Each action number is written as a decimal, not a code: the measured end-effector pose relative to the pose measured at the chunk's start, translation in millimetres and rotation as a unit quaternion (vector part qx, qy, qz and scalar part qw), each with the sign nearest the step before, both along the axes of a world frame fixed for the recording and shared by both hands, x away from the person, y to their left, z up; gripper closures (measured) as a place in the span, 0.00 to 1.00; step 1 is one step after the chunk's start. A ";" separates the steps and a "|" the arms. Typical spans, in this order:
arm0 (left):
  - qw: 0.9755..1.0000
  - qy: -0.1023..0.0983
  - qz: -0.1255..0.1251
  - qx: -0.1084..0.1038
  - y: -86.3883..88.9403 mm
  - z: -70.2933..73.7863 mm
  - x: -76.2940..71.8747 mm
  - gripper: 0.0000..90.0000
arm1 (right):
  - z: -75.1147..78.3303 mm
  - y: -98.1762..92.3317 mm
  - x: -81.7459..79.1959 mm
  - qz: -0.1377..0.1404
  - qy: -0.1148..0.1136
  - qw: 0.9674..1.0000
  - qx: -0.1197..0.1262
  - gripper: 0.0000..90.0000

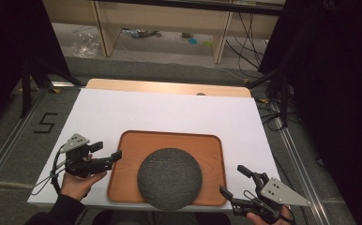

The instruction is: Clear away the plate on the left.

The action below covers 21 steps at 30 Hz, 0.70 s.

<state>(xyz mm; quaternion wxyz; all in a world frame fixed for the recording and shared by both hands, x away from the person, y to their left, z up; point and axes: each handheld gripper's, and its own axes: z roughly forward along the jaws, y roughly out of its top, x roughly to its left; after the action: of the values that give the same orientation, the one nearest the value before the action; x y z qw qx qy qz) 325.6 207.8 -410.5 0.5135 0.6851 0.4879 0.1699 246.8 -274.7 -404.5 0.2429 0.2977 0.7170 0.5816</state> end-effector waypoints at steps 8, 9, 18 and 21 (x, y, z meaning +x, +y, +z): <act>1.000 -0.020 -0.005 -0.007 9.7 2.1 -7.9 0.18 | -0.2 0.2 0.0 0.002 0.001 1.000 -0.001 0.19; 1.000 -0.024 -0.008 -0.007 10.4 2.3 -9.0 0.18 | -0.2 0.2 -0.1 0.002 0.001 1.000 -0.001 0.19; 0.998 -0.050 -0.028 0.016 12.4 5.4 -20.6 0.18 | 0.0 0.4 -0.2 0.001 0.001 1.000 -0.001 0.18; 0.998 -0.055 -0.033 0.012 13.1 6.2 -25.0 0.18 | -0.1 0.3 -0.2 0.001 -0.001 1.000 -0.001 0.18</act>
<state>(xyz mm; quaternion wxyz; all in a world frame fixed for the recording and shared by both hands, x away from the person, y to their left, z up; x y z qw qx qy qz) 300.6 220.9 -404.3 0.5362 0.6970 0.4339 0.1961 246.6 -274.4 -404.6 0.2433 0.2963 0.7179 0.5811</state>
